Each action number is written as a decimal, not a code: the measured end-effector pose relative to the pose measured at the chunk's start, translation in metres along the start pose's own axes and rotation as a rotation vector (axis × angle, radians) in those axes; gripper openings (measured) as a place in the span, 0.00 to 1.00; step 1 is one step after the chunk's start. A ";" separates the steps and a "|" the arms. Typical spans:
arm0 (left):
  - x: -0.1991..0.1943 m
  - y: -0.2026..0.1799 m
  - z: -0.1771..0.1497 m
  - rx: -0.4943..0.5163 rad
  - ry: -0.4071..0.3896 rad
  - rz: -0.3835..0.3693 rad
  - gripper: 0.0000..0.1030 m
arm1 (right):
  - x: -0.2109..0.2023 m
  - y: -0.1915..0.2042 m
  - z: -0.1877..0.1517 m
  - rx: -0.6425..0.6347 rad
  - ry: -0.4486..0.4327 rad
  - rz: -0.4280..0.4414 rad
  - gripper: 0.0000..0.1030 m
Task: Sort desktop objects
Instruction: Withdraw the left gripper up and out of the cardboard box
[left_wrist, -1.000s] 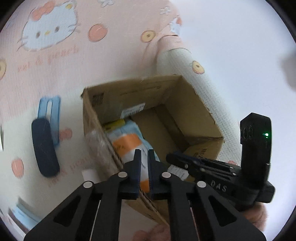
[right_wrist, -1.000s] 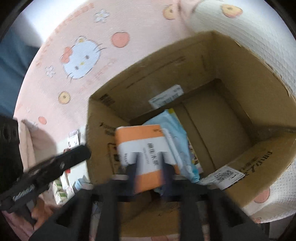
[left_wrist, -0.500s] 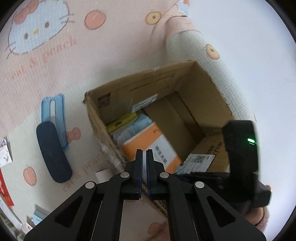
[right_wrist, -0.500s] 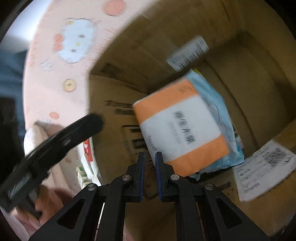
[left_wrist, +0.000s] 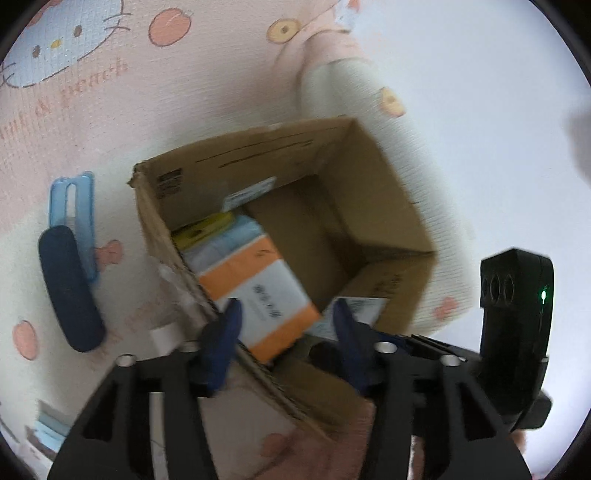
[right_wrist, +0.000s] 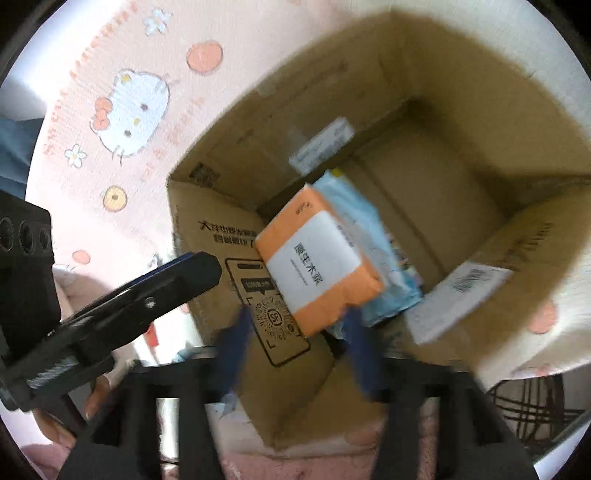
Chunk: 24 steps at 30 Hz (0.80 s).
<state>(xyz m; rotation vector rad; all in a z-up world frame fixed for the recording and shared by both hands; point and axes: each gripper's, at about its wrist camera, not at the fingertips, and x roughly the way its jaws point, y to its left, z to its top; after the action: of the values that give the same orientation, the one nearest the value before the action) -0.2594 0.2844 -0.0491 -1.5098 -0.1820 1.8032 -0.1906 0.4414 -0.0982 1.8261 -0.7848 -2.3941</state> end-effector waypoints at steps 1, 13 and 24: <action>-0.005 -0.002 -0.003 0.005 -0.014 -0.005 0.58 | -0.009 0.005 -0.005 -0.009 -0.036 -0.027 0.72; -0.074 0.029 -0.055 -0.049 -0.130 -0.105 0.64 | -0.050 0.060 -0.038 -0.126 -0.132 -0.130 0.73; -0.128 0.121 -0.118 -0.096 -0.241 -0.011 0.65 | -0.030 0.111 -0.090 -0.186 -0.194 -0.075 0.74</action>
<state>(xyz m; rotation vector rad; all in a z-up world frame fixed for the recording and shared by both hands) -0.2080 0.0788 -0.0505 -1.3483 -0.3990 1.9893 -0.1295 0.3208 -0.0431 1.6005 -0.4908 -2.6200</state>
